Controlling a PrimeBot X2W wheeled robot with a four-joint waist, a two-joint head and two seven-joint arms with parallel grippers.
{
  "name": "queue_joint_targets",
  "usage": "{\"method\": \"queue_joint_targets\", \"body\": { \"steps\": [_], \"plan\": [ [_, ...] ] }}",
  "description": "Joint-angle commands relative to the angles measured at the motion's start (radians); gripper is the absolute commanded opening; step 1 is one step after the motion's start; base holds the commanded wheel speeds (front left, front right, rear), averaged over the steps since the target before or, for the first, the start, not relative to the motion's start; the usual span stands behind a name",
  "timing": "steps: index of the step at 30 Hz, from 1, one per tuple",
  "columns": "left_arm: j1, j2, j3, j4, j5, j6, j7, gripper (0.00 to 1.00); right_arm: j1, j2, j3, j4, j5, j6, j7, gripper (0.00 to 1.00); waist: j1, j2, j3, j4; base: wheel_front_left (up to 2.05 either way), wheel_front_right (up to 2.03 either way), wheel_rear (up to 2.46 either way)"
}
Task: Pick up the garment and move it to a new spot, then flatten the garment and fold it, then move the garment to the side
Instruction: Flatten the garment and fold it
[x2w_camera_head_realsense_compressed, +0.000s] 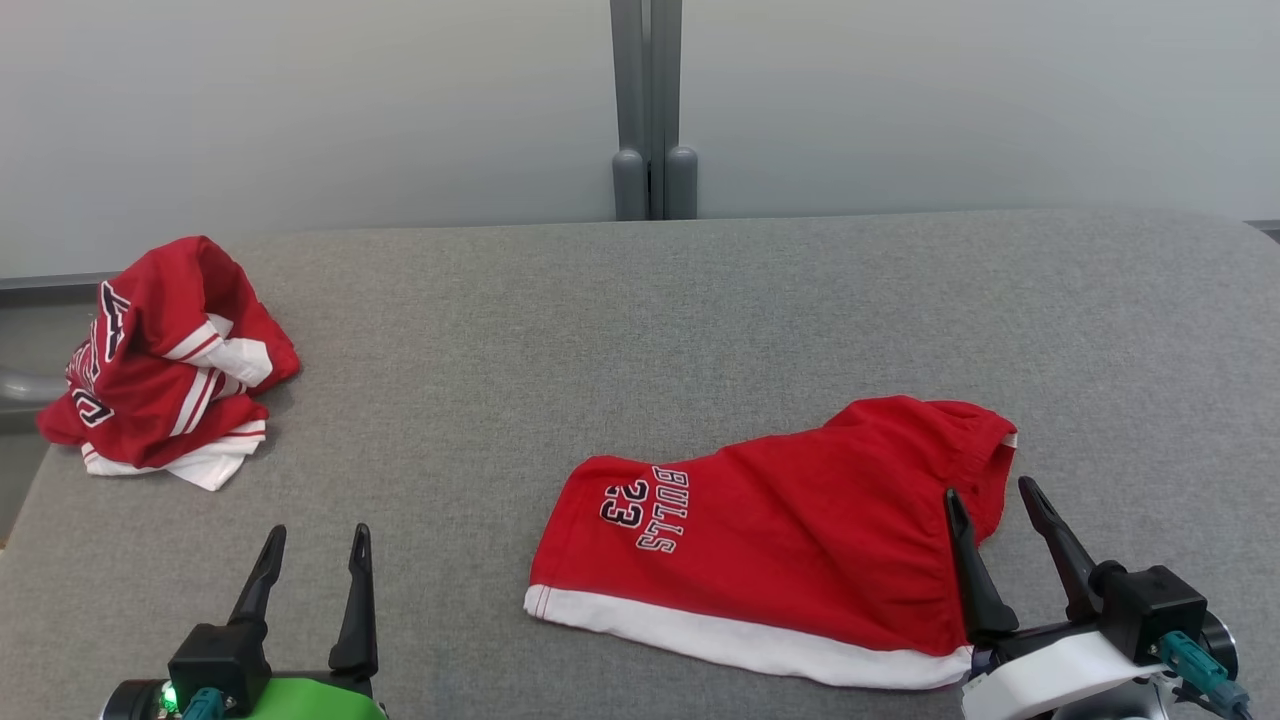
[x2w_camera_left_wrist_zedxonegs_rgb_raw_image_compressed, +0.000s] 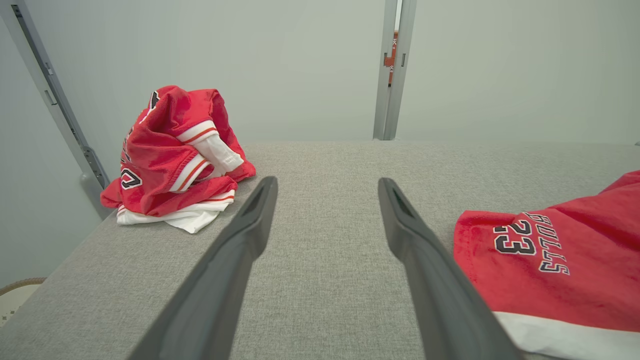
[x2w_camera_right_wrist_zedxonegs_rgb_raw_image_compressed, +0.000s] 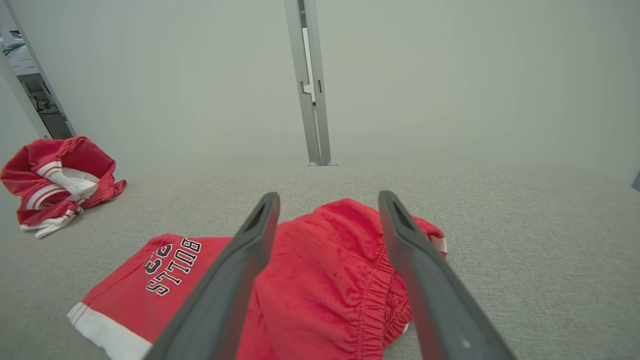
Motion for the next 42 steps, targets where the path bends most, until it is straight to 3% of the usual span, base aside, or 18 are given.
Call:
{"method": "queue_joint_targets", "body": {
  "steps": [1, 21, 42],
  "plan": [
    [0.011, -0.001, 0.003, 0.001, 0.006, -0.003, 0.000, 1.00, 0.008, -0.003, -0.001, 0.002, -0.008, -0.001, -0.003, 1.00, 0.0000, 0.0000, 0.000, 0.000, 0.00, 0.00, 0.00],
    [0.003, -0.006, -0.032, 0.035, 0.011, -0.007, 0.000, 1.00, 0.013, -0.012, -0.005, 0.030, -0.002, -0.001, -0.003, 1.00, 0.0000, 0.0000, 0.011, -0.011, 0.00, 0.00, 0.00],
    [-0.132, -0.020, -0.257, 0.301, -0.054, -0.008, 0.000, 1.00, -0.003, -0.041, 0.072, 0.258, 0.048, -0.001, -0.003, 1.00, 0.0000, 0.0000, 0.121, -0.076, 0.00, 0.00, 0.00]
  ]
}}
